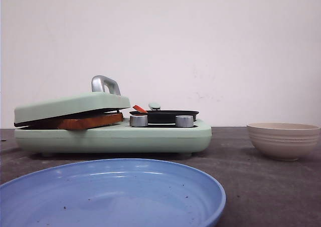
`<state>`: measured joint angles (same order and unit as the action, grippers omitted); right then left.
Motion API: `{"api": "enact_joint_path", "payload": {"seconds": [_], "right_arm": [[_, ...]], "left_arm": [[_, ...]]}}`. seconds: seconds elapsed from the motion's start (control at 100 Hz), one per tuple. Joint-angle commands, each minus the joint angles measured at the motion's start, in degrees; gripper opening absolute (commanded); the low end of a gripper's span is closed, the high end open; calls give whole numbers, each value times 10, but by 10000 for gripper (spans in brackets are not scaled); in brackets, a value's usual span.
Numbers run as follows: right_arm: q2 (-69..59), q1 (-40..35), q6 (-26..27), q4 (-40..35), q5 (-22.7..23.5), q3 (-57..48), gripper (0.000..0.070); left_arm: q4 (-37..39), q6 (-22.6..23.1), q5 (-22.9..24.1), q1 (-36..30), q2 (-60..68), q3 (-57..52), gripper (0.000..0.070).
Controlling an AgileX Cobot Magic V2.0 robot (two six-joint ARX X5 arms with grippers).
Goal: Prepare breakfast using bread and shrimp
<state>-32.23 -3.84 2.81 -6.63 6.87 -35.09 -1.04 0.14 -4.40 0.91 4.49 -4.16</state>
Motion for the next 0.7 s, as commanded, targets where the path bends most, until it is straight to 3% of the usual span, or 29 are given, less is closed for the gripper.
{"api": "enact_joint_path", "payload": {"seconds": [0.0, 0.51, 0.69], "right_arm": [[-2, -2, -3, 6, 0, -7, 6], [-2, -2, -3, 6, 0, -7, 6], [-2, -2, -3, 6, 0, -7, 5]], "left_arm": [[6, -14, 1, 3, -9, 13, 0], [-97, -17, 7, 13, -43, 34, 0], [-97, -17, 12, 13, -43, 34, 0]]}}
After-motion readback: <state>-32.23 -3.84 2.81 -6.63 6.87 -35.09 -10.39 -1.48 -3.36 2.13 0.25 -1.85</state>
